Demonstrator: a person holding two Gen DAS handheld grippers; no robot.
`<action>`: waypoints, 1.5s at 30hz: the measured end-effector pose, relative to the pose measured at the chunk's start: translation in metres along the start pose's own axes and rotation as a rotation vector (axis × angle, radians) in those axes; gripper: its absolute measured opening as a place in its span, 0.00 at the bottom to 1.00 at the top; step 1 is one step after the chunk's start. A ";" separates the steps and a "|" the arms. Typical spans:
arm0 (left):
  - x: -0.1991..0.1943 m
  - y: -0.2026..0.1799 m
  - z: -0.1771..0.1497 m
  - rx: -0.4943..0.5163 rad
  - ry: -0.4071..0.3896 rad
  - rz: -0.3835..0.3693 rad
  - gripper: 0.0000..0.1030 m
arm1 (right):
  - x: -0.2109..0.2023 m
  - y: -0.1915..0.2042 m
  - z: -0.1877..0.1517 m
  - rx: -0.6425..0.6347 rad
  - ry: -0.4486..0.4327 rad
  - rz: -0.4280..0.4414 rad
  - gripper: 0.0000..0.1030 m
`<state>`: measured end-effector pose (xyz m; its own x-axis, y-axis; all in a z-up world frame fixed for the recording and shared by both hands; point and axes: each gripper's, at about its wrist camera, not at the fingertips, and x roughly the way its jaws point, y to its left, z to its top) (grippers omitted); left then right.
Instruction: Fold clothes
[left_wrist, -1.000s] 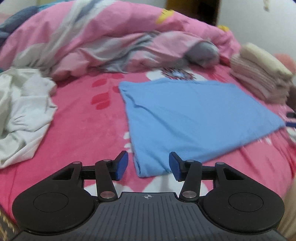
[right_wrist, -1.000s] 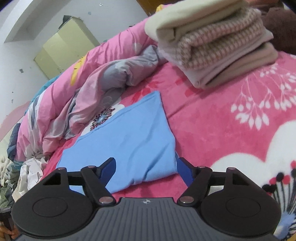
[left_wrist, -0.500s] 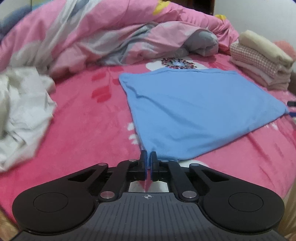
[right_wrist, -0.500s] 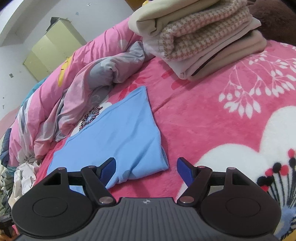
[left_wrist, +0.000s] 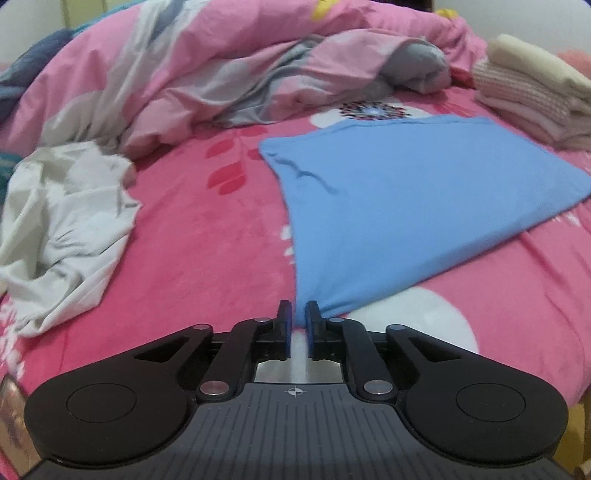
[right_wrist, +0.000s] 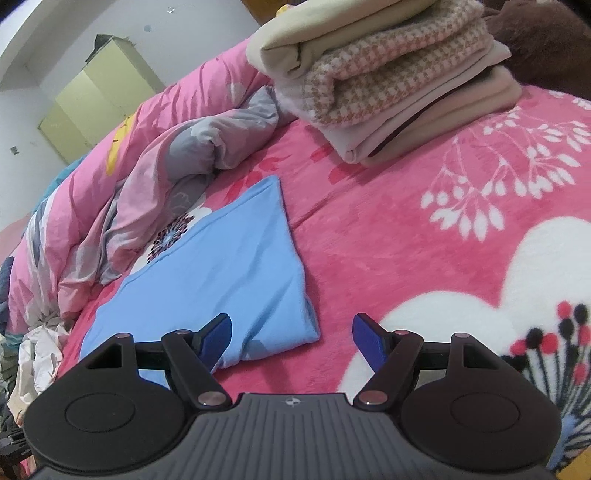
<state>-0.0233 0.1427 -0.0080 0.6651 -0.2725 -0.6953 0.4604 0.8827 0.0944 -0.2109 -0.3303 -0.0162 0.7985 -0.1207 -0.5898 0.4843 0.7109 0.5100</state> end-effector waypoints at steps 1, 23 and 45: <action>-0.003 0.000 -0.003 -0.009 0.000 0.018 0.12 | -0.002 -0.001 0.001 0.003 -0.003 -0.001 0.73; 0.010 -0.026 0.002 -0.118 -0.008 0.101 0.12 | 0.005 0.006 0.003 -0.367 0.074 0.057 0.36; 0.014 -0.030 0.003 -0.069 0.007 0.122 0.12 | -0.001 -0.008 -0.003 -0.769 0.017 0.070 0.04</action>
